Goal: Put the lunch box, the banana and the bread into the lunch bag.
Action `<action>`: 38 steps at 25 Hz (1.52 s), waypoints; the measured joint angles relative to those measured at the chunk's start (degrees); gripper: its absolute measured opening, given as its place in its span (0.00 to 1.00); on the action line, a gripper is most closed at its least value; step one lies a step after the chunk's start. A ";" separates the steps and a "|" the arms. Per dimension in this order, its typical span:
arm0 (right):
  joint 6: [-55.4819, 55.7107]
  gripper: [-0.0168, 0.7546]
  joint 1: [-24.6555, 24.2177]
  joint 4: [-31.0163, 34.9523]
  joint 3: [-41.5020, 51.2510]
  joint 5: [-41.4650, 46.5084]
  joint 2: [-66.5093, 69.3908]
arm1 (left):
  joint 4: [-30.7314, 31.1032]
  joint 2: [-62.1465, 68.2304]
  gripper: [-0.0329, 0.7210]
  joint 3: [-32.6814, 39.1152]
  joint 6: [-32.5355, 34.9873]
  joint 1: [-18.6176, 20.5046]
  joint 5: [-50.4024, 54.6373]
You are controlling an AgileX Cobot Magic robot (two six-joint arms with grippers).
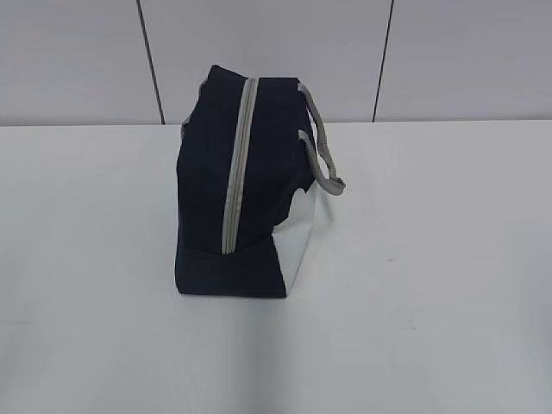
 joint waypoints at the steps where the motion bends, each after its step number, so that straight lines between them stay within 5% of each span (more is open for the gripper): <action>1: 0.00 0.68 0.00 0.00 0.00 0.00 0.00 | 0.00 0.00 0.47 0.00 0.00 0.32 0.00; 8: 0.03 0.68 0.00 0.00 0.00 0.00 0.00 | 0.00 0.00 0.44 0.00 0.00 3.03 0.00; 38: 0.03 0.68 0.00 0.00 0.00 0.00 0.00 | 0.00 0.00 0.44 0.00 0.00 3.16 0.00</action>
